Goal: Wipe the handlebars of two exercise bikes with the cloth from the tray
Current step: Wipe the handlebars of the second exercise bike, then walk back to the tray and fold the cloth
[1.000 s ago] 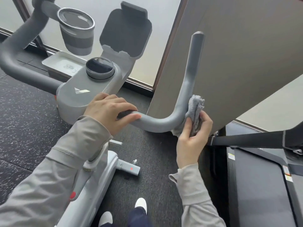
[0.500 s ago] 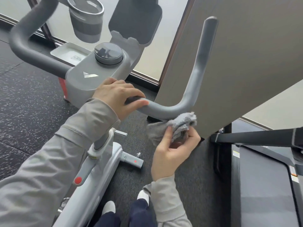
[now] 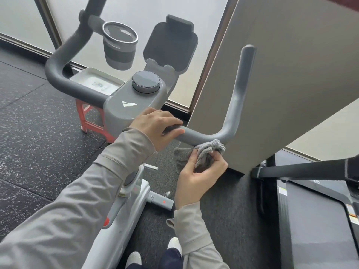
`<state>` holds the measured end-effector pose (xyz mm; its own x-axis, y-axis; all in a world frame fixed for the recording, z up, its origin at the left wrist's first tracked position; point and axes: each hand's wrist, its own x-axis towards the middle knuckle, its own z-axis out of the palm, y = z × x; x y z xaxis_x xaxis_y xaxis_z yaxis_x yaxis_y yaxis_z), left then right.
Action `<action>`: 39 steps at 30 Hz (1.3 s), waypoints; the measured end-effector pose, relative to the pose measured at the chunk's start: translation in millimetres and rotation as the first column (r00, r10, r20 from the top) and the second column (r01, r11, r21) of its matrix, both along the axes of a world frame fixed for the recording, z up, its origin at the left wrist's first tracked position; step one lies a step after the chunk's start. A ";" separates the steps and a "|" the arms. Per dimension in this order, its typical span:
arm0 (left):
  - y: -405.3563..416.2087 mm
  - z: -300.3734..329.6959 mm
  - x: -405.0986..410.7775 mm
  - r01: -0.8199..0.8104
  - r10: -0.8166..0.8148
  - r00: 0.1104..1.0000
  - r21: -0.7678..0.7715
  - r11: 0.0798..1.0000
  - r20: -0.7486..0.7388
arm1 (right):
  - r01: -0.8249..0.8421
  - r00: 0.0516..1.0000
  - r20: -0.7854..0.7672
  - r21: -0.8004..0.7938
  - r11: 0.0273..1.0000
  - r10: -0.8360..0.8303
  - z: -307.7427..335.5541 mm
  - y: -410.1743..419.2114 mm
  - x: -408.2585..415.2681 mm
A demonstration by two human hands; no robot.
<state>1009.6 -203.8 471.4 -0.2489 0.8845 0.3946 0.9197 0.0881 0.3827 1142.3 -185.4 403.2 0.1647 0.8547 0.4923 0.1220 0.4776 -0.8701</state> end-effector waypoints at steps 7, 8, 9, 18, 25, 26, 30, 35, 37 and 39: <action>-16.1 5.1 -1.2 0.053 -0.050 0.998 0.050 0.997 -0.046 | -0.182 0.966 0.191 0.039 0.983 0.171 21.8 -8.7 29.8; -19.5 4.5 1.8 0.044 -0.040 0.997 0.060 0.997 -0.069 | -0.211 0.957 0.211 0.046 0.976 0.197 26.1 -6.5 37.7; -23.1 4.1 5.5 0.031 -0.025 0.996 0.074 0.997 -0.083 | -0.244 0.946 0.230 0.046 0.969 0.228 30.5 -4.3 45.6; -70.6 -11.3 58.9 -0.103 0.105 0.990 0.018 0.994 -0.091 | -0.600 0.734 0.382 -0.021 0.800 0.561 33.7 13.2 95.4; -84.2 -67.4 103.9 -0.403 0.448 0.892 -0.355 0.844 0.052 | -0.801 0.508 0.398 -0.108 0.589 0.764 19.1 52.6 122.2; -85.6 -77.3 115.6 -0.447 0.516 0.855 -0.440 0.779 0.044 | -0.832 0.461 0.393 -0.118 0.541 0.795 17.5 58.8 129.3; -95.0 -115.5 163.1 -0.502 0.731 0.674 -0.658 0.561 0.108 | -0.898 0.318 0.366 -0.178 0.401 0.874 9.2 76.0 150.6; -132.4 -171.6 262.6 -0.601 0.913 0.182 -0.693 0.397 0.364 | -0.949 0.046 0.338 -0.278 0.147 0.940 -0.5 71.4 175.8; -153.1 -186.1 304.2 -0.626 0.910 -0.027 -0.716 0.308 0.415 | -0.953 -0.061 0.307 -0.301 0.036 0.950 -2.7 62.2 181.5; -176.4 -197.9 346.2 -0.609 0.868 -0.231 -0.761 0.224 0.440 | -0.946 -0.167 0.284 -0.315 -0.072 0.944 -5.1 50.0 184.5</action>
